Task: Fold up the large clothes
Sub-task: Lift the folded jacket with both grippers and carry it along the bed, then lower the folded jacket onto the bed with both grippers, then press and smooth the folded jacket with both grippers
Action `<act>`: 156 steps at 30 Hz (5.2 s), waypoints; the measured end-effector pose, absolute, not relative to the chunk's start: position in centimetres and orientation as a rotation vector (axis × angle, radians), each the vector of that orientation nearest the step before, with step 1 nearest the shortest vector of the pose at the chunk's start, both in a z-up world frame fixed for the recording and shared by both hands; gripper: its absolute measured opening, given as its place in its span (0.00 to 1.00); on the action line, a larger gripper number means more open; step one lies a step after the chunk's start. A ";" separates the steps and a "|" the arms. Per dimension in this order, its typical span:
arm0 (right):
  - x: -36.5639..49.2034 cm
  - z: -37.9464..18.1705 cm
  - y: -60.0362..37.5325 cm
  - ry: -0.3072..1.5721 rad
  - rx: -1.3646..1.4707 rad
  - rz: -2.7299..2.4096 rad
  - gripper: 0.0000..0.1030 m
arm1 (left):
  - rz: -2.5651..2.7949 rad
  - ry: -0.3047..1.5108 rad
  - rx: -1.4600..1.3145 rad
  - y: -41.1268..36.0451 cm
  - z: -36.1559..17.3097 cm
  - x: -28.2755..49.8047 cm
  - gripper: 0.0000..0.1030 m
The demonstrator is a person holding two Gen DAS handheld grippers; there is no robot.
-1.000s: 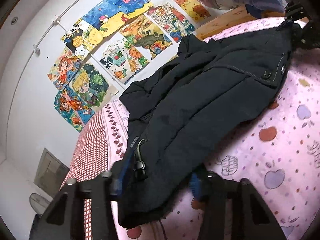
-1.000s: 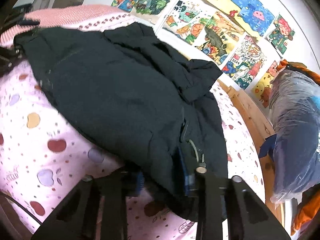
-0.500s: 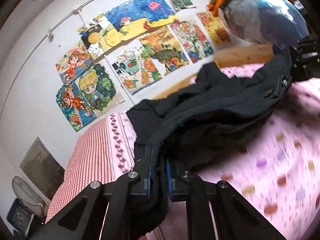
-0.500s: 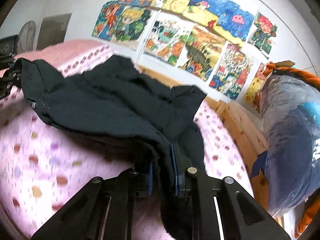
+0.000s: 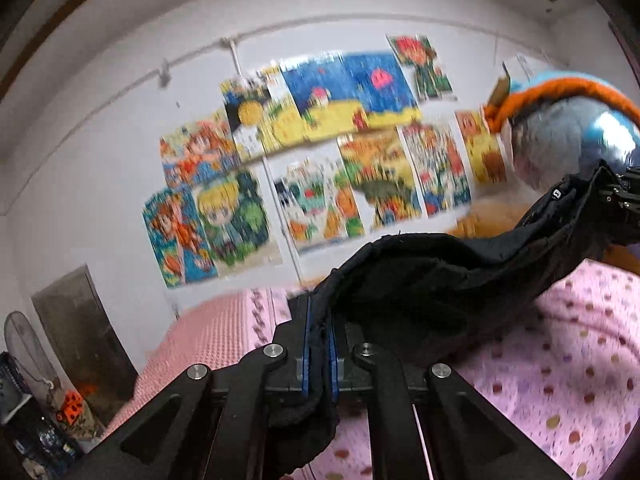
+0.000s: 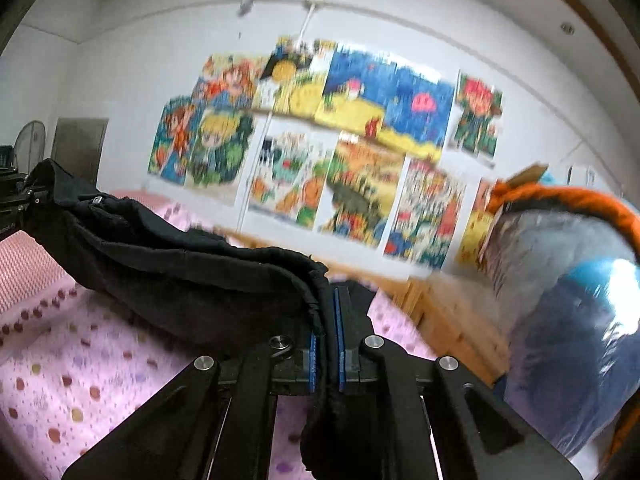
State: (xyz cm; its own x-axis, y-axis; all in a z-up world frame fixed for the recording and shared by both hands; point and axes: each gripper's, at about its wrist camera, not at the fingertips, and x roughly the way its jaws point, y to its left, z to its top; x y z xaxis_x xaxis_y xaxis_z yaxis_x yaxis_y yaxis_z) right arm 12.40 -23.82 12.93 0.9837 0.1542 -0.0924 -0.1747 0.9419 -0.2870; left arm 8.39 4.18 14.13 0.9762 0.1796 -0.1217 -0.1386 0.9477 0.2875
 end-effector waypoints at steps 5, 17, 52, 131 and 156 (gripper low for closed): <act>10.7 16.4 -23.3 -0.056 -0.291 0.162 0.06 | 0.168 0.065 0.246 4.4 17.5 6.8 0.07; 18.7 18.5 -21.5 -0.001 -0.255 0.129 0.06 | 0.223 0.156 0.202 5.7 19.3 15.8 0.07; 41.7 5.5 -16.6 0.244 -0.341 0.060 0.06 | 0.344 0.424 0.138 7.0 8.8 38.4 0.07; 50.4 -4.0 -16.0 0.725 -0.003 0.398 0.98 | 0.156 0.733 0.038 7.5 -0.9 45.1 1.00; 51.1 -6.9 -16.0 0.699 0.064 0.414 0.99 | 0.145 0.645 0.075 6.8 -2.9 45.6 1.00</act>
